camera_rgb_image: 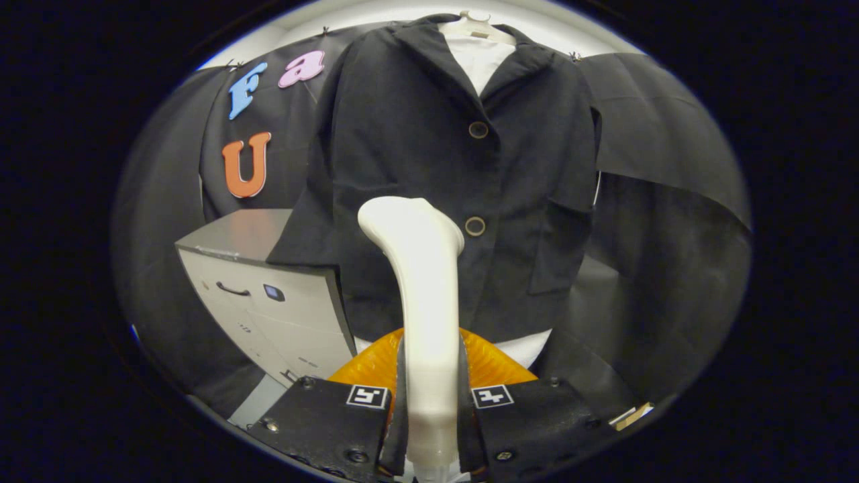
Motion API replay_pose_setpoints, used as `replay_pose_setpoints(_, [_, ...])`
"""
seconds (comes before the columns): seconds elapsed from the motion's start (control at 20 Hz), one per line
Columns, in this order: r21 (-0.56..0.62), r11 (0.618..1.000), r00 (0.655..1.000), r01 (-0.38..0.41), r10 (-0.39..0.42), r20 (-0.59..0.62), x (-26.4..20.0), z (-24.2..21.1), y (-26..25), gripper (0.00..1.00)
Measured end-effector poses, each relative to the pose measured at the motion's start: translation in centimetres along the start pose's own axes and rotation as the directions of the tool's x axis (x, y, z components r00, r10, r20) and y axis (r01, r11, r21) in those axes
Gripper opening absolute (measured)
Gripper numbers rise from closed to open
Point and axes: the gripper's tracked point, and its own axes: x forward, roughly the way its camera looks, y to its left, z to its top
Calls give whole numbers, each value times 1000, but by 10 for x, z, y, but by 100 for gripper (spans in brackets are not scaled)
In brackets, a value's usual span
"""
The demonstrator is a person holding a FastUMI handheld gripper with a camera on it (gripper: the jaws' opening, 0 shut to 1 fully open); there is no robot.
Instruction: Iron the clothes twice with a garment steamer, once on the left side and once on the right side.
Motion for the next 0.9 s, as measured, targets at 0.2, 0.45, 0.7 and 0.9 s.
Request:
replay_pose_setpoints(0.2, [2, 1000, 998, 7, -7, -60, 10, -28, -4, 32])
replay_pose_setpoints(0.45, [-3, 1000, 991, 12, -12, -133, 22, -64, -4, 32])
replay_pose_setpoints(0.7, [-15, 1000, 977, 14, -17, -213, 26, -104, -3, 32])
replay_pose_setpoints(0.9, [-20, 1000, 964, 16, -21, -266, 29, -128, -8, 32])
